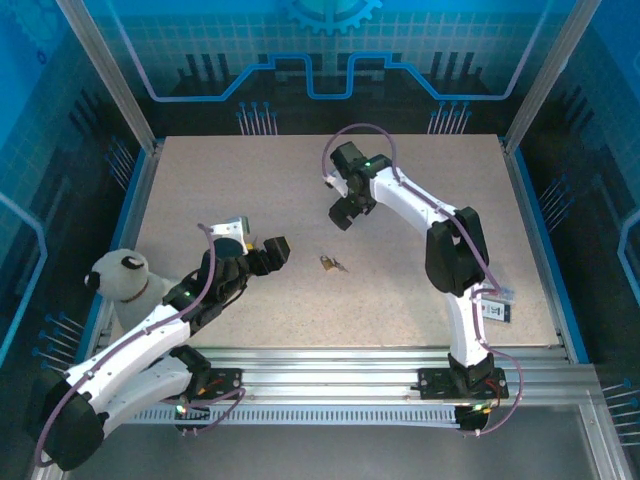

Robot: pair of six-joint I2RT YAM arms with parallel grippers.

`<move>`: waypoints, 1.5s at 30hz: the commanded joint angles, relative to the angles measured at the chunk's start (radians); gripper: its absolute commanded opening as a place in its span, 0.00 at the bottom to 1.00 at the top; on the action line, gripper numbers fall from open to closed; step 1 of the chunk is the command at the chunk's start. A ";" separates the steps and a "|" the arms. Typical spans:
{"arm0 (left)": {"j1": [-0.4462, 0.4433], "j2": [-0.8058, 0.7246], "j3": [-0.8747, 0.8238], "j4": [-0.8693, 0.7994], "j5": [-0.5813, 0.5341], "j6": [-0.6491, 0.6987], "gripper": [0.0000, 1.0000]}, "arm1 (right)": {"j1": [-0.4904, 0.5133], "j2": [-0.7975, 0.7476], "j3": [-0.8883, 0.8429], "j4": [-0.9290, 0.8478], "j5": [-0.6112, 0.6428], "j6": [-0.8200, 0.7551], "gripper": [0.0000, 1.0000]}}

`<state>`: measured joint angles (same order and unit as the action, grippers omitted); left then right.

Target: Lock with the key

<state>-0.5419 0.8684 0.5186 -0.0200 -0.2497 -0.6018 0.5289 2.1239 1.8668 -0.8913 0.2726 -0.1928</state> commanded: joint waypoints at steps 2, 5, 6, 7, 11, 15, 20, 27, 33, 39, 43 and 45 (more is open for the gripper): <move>-0.007 -0.014 -0.016 0.017 -0.023 0.013 0.99 | -0.002 0.031 0.037 -0.025 -0.024 -0.035 0.98; -0.007 -0.014 -0.017 0.018 -0.025 0.013 0.99 | -0.004 0.034 0.042 -0.012 -0.037 -0.044 0.95; -0.007 -0.014 -0.018 0.019 -0.024 0.013 0.99 | -0.007 0.036 0.044 -0.009 -0.048 -0.048 0.94; -0.006 -0.014 -0.019 0.020 -0.026 0.013 0.99 | -0.007 0.039 0.048 -0.008 -0.056 -0.052 0.94; -0.006 -0.014 -0.018 0.019 -0.028 0.014 0.99 | -0.010 0.059 0.061 -0.008 -0.062 -0.070 0.92; -0.007 -0.014 -0.019 0.019 -0.029 0.016 0.99 | -0.017 0.087 0.079 -0.009 -0.069 -0.075 0.92; -0.008 -0.011 -0.019 0.020 -0.028 0.016 0.99 | -0.021 0.119 0.100 -0.010 -0.083 -0.085 0.91; -0.007 -0.010 -0.019 0.020 -0.026 0.017 0.99 | -0.031 0.161 0.130 -0.017 -0.104 -0.098 0.82; -0.008 -0.007 -0.019 0.023 -0.026 0.016 0.99 | -0.034 0.189 0.161 -0.020 -0.110 -0.111 0.74; -0.008 -0.006 -0.019 0.024 -0.026 0.017 0.99 | -0.038 0.236 0.205 -0.029 -0.103 -0.111 0.69; -0.008 -0.006 -0.020 0.024 -0.025 0.017 0.99 | -0.041 0.260 0.227 -0.034 -0.094 -0.118 0.68; -0.007 -0.005 -0.019 0.023 -0.025 0.017 0.99 | -0.043 0.269 0.234 -0.034 -0.091 -0.119 0.66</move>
<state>-0.5457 0.8684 0.5072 -0.0170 -0.2577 -0.6003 0.5007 2.3657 2.0647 -0.8940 0.1787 -0.2966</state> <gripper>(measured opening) 0.990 0.668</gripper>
